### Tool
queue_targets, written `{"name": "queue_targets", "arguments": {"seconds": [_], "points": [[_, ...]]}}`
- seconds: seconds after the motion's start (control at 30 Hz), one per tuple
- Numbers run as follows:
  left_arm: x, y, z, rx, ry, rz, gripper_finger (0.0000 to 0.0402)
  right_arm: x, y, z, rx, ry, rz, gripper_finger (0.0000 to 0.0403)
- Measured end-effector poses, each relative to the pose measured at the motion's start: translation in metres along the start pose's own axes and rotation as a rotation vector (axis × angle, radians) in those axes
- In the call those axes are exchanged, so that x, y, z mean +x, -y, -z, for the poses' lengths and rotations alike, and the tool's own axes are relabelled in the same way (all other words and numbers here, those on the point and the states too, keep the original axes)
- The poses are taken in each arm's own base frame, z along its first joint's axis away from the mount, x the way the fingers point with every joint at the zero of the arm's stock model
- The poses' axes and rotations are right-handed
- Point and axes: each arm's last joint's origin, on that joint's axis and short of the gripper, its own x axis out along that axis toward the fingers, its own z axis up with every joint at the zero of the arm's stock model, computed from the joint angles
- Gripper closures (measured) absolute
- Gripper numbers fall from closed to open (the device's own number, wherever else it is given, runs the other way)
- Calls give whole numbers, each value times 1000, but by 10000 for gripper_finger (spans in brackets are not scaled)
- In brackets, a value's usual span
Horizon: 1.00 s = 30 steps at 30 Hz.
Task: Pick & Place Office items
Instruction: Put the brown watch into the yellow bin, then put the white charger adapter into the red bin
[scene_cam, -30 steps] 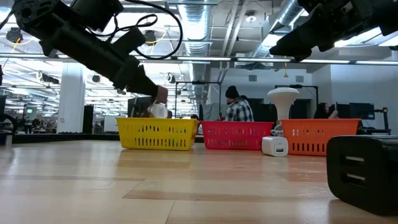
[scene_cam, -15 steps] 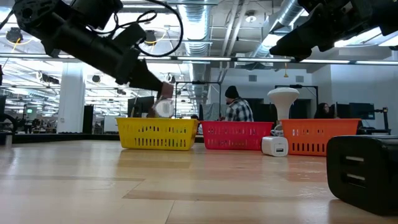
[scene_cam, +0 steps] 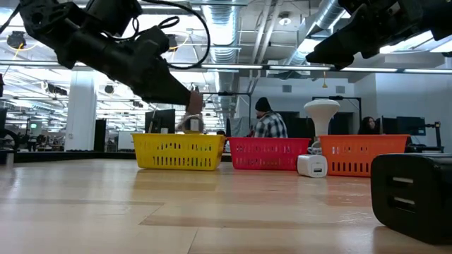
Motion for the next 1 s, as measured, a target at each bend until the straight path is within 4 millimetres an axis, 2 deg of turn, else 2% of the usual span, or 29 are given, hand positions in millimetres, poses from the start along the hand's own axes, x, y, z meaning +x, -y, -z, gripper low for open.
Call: {"name": "queue_targets", "arguments": {"seconds": [0.47, 0.8, 1.0], "points": [[2, -10, -1, -19, -3, -32, 395, 0, 0, 0, 0, 0, 0, 244], [2, -9, -1, -21, -4, -22, 396, 0, 2, -1, 6, 9, 19, 243], [2, -9, -1, -21, -4, -22, 396, 2, 9, 1, 75, -6, 57, 243]]}}
